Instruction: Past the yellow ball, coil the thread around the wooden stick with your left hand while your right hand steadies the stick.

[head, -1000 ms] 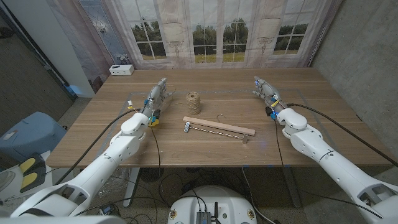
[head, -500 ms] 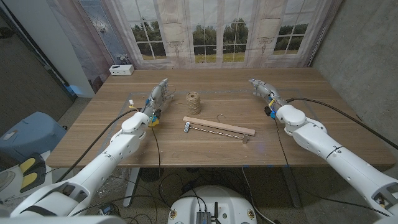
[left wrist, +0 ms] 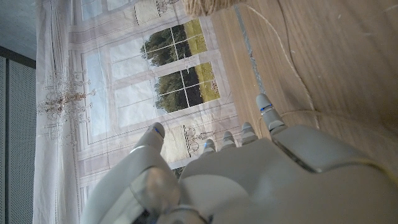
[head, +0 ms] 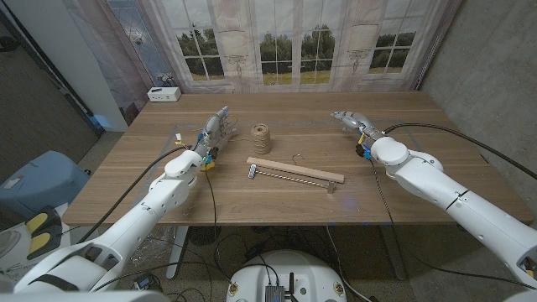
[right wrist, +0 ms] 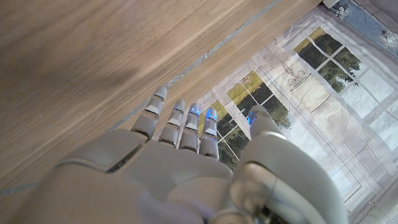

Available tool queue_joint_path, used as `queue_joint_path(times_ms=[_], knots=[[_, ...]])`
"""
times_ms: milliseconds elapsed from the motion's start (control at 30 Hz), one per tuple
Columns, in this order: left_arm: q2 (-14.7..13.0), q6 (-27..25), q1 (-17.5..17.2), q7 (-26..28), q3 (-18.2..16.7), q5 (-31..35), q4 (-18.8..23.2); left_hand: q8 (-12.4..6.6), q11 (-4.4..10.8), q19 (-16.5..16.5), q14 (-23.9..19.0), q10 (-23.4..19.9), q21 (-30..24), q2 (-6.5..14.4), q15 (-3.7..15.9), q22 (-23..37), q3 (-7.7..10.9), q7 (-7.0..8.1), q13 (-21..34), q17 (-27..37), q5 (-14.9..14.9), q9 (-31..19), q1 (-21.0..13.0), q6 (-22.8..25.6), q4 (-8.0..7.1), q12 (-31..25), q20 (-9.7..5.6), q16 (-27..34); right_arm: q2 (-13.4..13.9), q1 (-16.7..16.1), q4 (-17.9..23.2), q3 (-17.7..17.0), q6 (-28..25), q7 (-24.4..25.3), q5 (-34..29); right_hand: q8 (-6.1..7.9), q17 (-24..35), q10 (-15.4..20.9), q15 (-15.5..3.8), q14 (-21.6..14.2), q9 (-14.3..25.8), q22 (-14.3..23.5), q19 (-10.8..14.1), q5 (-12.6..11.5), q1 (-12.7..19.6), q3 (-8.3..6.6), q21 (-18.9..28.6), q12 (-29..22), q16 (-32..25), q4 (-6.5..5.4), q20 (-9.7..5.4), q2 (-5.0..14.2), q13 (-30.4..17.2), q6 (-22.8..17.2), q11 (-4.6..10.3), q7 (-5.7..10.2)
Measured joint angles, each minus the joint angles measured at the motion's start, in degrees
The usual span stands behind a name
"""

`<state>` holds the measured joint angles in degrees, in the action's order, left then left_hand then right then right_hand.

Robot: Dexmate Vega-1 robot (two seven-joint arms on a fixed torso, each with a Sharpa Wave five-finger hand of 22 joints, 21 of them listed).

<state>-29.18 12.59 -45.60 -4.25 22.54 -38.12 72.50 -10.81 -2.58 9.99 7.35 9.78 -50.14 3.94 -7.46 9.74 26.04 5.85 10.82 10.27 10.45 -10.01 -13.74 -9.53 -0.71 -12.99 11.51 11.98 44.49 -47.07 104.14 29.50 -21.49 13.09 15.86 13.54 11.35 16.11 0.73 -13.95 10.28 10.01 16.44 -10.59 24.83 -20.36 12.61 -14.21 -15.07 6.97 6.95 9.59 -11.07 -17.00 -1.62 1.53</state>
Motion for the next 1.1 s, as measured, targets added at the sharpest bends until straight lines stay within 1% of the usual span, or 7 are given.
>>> queue_joint_path(times_ms=[67,233,300,433,533,733,1100], knots=[[0.0,-0.1,0.0,-0.1,0.0,0.0,0.0,0.0,0.0,0.2,-0.1,0.0,0.0,0.0,-0.14,0.0,0.0,0.0,0.0,0.0,0.0,0.0,0.0,0.0,0.0,0.0,0.17,0.1,0.4,0.5,1.1,0.6,-2.0,-0.1,-0.8,0.12,0.0,0.3,-0.34,-0.3,0.0,0.0,0.1,0.0,0.5,-0.14,0.0,0.0,0.0,0.14,0.11,0.46,0.0,-0.3,-0.1,-0.33],[0.0,-0.2,0.0,-0.2,0.1,-0.1,0.0,0.0,-0.12,0.2,-0.3,-0.1,0.0,0.1,-0.14,0.0,0.0,0.22,0.0,0.0,0.0,0.0,0.5,0.2,0.0,0.0,0.16,0.4,1.5,1.6,3.7,2.2,-6.9,-0.7,-2.8,0.12,0.0,1.1,-0.53,-0.9,0.0,0.3,0.4,0.0,0.8,-0.69,0.0,-0.2,-0.2,0.22,-0.2,0.75,0.0,-1.2,0.27,0.02],[0.0,-0.3,0.0,-0.2,0.1,-0.1,0.0,0.0,-0.3,0.2,-0.5,-0.3,0.0,0.1,-0.04,0.0,0.0,0.21,0.0,0.0,0.0,0.0,0.5,0.2,0.0,0.0,0.16,0.4,1.9,2.1,4.9,2.9,-8.9,-1.0,-3.7,0.12,0.0,1.5,-0.73,-1.3,0.0,0.3,1.0,0.0,0.8,-0.85,0.0,-0.2,-0.4,0.38,-0.22,0.74,0.0,-1.5,0.04,-0.09],[-0.1,-0.4,0.0,-0.3,0.2,-0.1,0.2,0.0,-0.3,0.2,-0.5,-0.3,0.4,0.1,-0.11,0.0,0.0,0.21,0.0,0.0,0.0,0.0,0.5,0.2,0.0,0.0,0.16,0.4,2.8,3.1,7.4,4.5,-13.0,-1.6,-5.6,0.12,0.0,1.7,-1.27,-1.8,0.0,0.3,1.0,0.0,1.1,-0.85,0.0,-0.2,-0.4,0.38,-0.19,0.44,0.0,-1.9,0.29,0.22],[-0.1,-0.5,0.0,-0.3,0.2,-0.1,0.3,0.0,-0.3,0.2,-0.7,-0.3,0.4,0.1,-0.32,0.0,-0.24,0.21,0.0,0.0,0.0,0.0,0.5,0.2,0.24,0.0,0.16,0.4,3.4,3.9,9.2,5.8,-16.0,-2.1,-7.2,0.12,0.1,2.0,-1.47,-2.0,0.0,0.3,1.4,0.0,1.4,-1.09,0.0,-0.2,-0.8,0.62,-0.19,0.82,0.0,-2.2,0.59,-0.06],[-0.2,-0.7,0.0,-0.6,0.4,-0.1,0.5,0.0,-0.3,0.2,-0.7,-0.3,0.5,0.1,-0.32,0.0,-0.24,0.21,0.0,0.3,0.0,0.0,0.5,0.2,0.24,0.0,0.16,0.4,4.2,5.1,12.3,8.2,-21.5,-2.9,-9.9,0.12,0.3,2.6,-1.66,-2.2,0.0,0.3,1.6,0.0,1.7,-1.32,0.2,-0.2,-0.9,0.85,-0.18,0.53,0.0,-3.0,0.59,0.3],[-0.4,-0.9,0.0,-1.2,0.6,-0.1,0.8,0.0,-0.3,0.2,-0.7,-0.3,0.8,0.1,-0.32,0.0,-0.23,0.2,0.0,0.3,0.0,0.0,0.5,0.2,0.24,0.0,0.15,0.4,5.7,6.6,17.1,12.2,-28.1,-4.3,-14.0,0.12,0.3,3.4,-2.37,-2.9,0.0,0.3,2.1,0.0,2.9,-1.72,0.2,-0.2,-0.9,1.25,-0.5,0.38,0.0,-3.8,1.31,0.57]])
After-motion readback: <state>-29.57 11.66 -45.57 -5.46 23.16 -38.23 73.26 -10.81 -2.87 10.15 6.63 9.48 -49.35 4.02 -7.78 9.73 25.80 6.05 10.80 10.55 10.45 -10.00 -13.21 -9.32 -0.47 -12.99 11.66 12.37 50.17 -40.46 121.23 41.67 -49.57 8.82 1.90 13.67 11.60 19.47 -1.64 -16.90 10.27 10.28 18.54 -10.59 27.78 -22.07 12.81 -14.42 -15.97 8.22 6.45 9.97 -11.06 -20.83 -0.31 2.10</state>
